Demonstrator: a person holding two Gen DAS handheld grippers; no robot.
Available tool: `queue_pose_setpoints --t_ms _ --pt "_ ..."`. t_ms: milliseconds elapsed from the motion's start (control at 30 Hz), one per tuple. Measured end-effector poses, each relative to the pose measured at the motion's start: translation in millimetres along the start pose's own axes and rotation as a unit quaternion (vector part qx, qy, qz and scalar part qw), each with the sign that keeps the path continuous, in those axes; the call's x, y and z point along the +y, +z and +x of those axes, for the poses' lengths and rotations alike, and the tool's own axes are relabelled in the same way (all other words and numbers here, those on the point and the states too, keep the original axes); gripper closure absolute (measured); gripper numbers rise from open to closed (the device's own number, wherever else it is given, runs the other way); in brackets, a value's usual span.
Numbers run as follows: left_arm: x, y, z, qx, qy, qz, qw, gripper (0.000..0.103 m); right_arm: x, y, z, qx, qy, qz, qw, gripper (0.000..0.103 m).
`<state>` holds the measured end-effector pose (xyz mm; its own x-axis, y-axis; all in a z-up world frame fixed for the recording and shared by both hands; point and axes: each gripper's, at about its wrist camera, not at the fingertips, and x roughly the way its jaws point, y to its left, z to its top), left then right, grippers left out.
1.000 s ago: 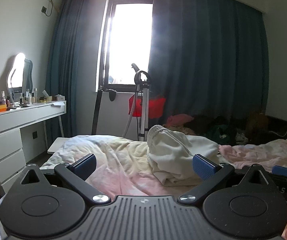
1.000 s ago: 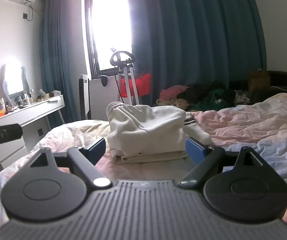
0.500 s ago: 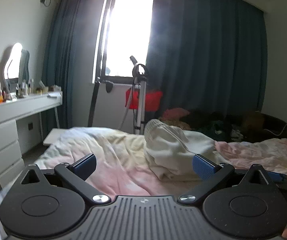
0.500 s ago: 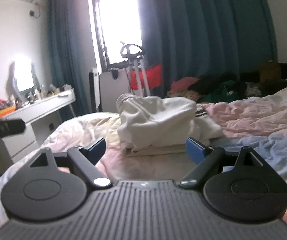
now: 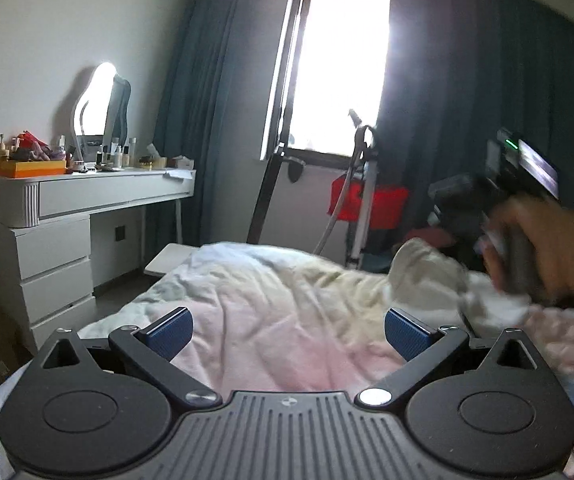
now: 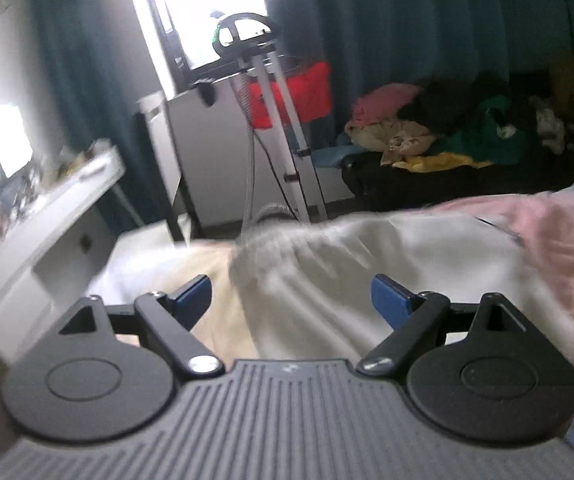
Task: Fold clothes
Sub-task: 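Grasp the white pants' ribbed cuff with the right gripper and lift it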
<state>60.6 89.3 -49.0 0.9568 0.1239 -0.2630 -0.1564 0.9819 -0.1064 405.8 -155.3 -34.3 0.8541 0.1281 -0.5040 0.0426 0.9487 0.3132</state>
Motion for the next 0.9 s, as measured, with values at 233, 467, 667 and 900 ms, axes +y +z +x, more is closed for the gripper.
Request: queue_pose_setpoints --t_ms 233,467,667,900 --pt "15 -28 58 0.063 -0.018 -0.031 0.9974 0.000 39 16 112 0.038 -0.077 -0.071 0.994 0.015" --pt "17 -38 77 0.087 -0.011 -0.032 0.9956 0.000 25 9 114 0.055 -0.138 -0.097 0.984 0.070" --pt "11 -33 60 0.075 -0.014 -0.032 0.9966 0.000 9 13 18 0.010 -0.099 -0.078 0.992 0.086" --pt "-6 -26 21 0.062 -0.042 -0.020 0.9970 0.000 -24 -25 -162 -0.088 -0.044 -0.091 0.991 0.088"
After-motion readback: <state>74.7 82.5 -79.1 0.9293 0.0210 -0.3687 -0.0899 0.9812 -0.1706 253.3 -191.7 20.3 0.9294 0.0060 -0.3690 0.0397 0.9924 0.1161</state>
